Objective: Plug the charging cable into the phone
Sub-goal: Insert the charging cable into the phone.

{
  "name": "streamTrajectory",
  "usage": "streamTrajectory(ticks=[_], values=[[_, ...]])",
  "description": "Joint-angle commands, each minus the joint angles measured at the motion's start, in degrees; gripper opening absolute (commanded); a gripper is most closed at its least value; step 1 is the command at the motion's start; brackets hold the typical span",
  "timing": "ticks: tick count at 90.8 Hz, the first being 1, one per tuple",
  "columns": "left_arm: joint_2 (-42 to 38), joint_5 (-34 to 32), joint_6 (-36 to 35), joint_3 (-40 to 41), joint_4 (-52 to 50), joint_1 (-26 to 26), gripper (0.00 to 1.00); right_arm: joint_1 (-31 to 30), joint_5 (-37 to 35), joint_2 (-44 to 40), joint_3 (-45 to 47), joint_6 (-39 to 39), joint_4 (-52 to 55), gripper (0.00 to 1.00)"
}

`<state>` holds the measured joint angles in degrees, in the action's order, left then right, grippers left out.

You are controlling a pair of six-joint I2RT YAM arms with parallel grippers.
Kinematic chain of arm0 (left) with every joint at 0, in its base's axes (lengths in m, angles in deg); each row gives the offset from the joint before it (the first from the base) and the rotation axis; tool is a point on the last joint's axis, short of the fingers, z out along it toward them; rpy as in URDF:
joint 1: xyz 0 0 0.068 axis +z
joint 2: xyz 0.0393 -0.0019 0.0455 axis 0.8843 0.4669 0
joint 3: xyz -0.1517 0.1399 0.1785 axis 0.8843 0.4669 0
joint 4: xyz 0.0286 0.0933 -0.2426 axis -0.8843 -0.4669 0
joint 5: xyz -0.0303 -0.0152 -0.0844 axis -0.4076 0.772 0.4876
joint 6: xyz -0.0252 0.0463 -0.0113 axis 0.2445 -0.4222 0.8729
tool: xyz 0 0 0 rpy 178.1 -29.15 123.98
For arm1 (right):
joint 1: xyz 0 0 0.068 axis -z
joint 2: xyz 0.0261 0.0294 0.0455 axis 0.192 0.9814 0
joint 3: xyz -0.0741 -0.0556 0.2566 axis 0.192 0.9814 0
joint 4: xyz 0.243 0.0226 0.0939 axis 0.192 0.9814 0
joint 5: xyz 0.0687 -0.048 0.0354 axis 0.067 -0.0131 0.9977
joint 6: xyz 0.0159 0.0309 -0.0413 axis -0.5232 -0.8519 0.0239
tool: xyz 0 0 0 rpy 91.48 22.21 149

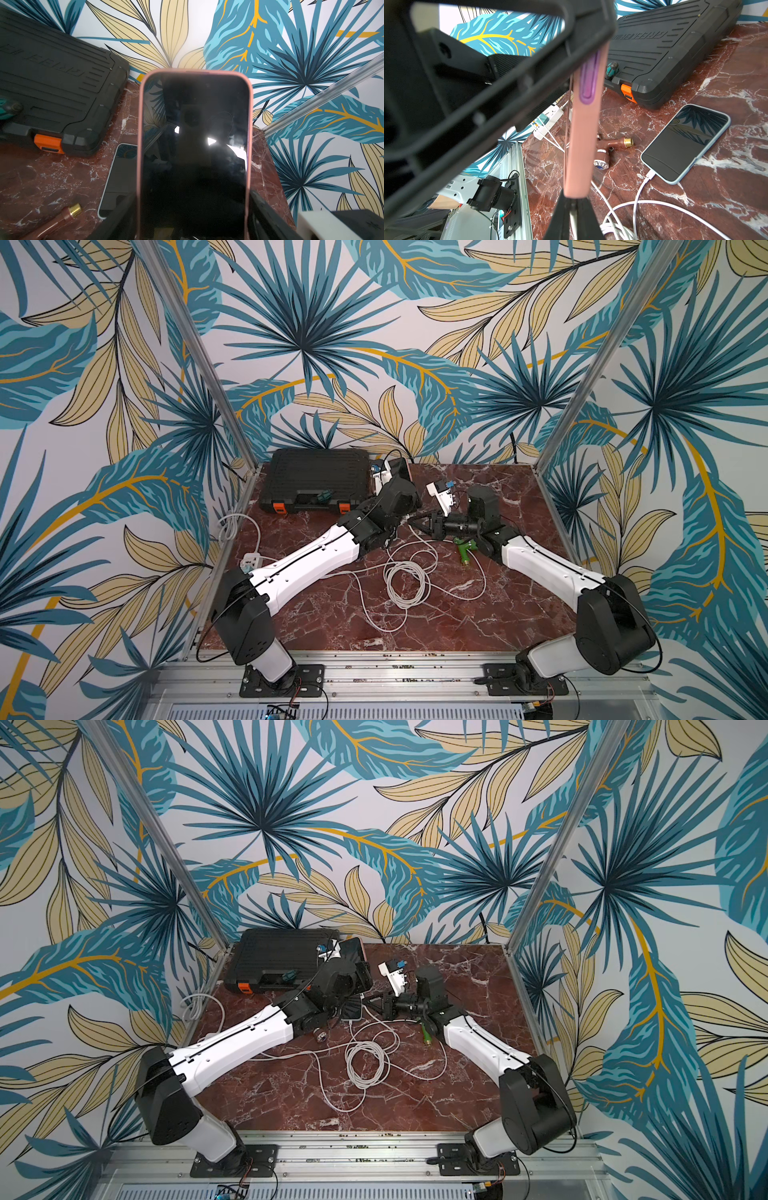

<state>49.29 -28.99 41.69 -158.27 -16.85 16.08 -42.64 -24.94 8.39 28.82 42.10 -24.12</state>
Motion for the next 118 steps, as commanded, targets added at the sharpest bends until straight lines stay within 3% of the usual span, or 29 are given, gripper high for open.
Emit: streamTrajectory(ticks=[1,118], values=[[-0.24,5.66,1.98,0.43,-9.12,-2.09,0.0,1.1,-2.17,-3.95,-0.14,0.5,-9.68,0.0],[-0.77,13.43,4.88,-0.58,-10.52,-1.15,0.0,1.1,-4.34,-0.26,-2.87,-2.21,-4.13,0.0]])
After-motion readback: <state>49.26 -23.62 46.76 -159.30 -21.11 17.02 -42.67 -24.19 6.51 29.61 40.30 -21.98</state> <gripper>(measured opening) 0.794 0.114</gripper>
